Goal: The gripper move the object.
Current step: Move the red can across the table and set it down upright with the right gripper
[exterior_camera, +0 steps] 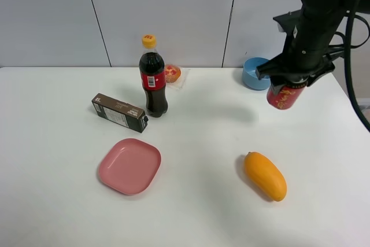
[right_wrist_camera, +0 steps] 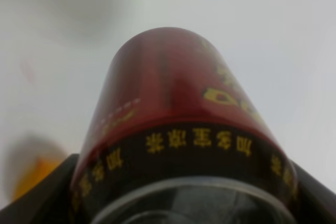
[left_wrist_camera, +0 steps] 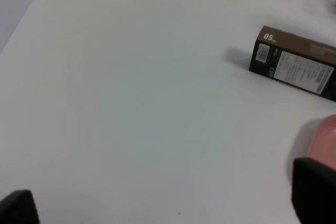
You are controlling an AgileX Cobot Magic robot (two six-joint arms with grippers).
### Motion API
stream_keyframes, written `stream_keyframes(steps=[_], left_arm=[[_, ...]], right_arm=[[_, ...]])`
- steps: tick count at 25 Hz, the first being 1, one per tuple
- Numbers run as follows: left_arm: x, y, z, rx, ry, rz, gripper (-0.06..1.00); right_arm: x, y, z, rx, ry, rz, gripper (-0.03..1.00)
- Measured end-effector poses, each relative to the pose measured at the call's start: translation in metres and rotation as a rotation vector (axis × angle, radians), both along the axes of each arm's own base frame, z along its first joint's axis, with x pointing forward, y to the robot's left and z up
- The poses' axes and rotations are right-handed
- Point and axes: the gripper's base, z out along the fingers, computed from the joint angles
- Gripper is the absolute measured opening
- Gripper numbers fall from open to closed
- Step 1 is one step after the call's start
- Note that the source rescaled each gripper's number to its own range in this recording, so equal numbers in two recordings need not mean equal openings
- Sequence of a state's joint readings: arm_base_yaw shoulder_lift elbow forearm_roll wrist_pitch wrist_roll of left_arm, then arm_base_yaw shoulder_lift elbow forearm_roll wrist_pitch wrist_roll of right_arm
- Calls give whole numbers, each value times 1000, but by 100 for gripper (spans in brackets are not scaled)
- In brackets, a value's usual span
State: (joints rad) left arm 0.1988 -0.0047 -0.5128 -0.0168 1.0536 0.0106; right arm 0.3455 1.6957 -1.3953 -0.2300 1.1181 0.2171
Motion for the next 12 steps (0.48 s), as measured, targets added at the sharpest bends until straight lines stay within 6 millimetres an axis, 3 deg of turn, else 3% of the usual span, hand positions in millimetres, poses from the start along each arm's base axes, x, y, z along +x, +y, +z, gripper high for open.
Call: stream_keyframes(steps=[6,9,12], left_arm=[[0,0,0,0,0,0,100],[0,0,0,0,0,0,100],[0,0,0,0,0,0,100]], right_arm=[[14,7,11,69,-131,10,1],[22,13,-1,98,-125,13,1],[34,21,-27,120,-72,26,1]])
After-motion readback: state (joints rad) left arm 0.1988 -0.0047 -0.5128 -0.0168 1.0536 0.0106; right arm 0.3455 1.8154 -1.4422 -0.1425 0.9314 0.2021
